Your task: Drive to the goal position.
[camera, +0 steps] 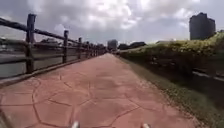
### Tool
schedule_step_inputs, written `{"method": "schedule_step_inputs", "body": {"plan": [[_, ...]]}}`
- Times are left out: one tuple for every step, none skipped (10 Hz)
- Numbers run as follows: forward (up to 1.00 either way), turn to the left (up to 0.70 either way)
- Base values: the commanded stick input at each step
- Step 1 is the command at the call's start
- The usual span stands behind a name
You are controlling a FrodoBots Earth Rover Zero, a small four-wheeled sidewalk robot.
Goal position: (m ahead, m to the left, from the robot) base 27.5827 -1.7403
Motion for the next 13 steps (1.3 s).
{"method": "schedule_step_inputs", "body": {"plan": [[0.7,0.0],[0.7,0.0],[0.7,0.0],[0.7,0.0],[0.7,0.0],[0.7,0.0],[0.7,0.0],[0.7,0.0],[0.7,0.0],[0.7,0.0],[0.7,0.0],[0.7,0.0],[0.7,0.0]]}}
